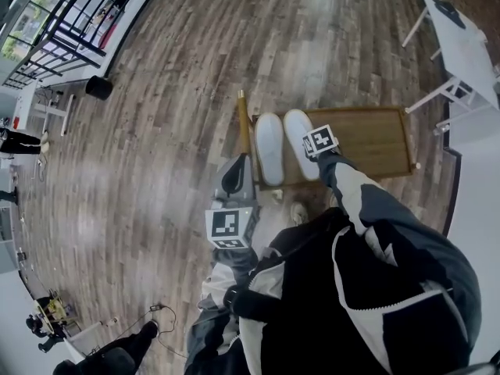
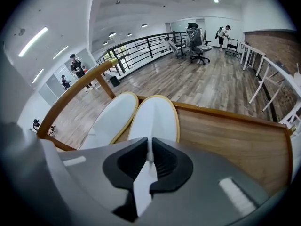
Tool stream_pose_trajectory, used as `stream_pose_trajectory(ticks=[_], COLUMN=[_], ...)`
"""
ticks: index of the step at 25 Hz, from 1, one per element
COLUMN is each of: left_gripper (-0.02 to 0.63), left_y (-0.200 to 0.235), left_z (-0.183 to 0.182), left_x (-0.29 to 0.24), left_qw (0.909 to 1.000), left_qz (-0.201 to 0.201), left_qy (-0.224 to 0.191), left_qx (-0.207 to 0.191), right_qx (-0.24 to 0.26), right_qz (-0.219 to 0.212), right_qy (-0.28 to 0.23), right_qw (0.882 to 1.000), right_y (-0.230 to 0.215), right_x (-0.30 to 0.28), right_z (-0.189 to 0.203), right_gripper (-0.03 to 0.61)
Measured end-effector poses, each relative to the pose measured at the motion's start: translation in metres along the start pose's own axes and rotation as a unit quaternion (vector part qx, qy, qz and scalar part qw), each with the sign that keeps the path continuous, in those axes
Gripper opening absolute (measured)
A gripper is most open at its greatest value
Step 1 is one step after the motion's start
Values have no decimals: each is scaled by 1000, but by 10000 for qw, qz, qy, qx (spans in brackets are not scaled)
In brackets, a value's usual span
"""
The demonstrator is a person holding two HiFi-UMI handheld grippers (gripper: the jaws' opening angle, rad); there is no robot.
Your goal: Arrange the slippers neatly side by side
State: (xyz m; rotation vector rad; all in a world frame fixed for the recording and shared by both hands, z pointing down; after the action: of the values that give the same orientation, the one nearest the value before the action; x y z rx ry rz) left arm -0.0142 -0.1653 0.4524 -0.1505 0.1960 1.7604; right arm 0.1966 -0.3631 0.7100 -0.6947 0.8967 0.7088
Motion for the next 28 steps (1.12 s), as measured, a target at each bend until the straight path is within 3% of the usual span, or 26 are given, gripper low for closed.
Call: stream_pose_trajectory(ticks=[10,15,18,23,28], left_gripper=[20,20,20,20,20], left_y=[7,7,4,0,-3], left_z=[7,7,7,7,6], left_x=[0,-4,-6,-9,-18], left_qw=[9999,9999,9999,9998,9995], left_qz=[19,64,105,185,298], left_qy=[120,120,123,103,90], left_qx=[27,34,28,16,66], right_qx=[-427,-329,-249,-132,152], right_qz=[176,121,30,-14,-209], right_qy=[4,82,131,99,-452], right_qw=[9989,9994,9996,9999,9986], right_y=[6,8,8,9,14], right_x=[-16,-17,-17,-13,17], right_z=[-4,-3,-1,-3,-20], right_gripper=[26,42,121,156,150])
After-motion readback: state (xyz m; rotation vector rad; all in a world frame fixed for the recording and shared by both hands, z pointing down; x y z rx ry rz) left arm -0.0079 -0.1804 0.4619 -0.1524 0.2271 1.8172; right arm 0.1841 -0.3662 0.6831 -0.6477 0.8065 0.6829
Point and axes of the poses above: the fingertips, and each gripper's own axes: x backward along the fingers, y to its left, z out of its underside, the point moved 10 cm from there along x, backward along the fingers
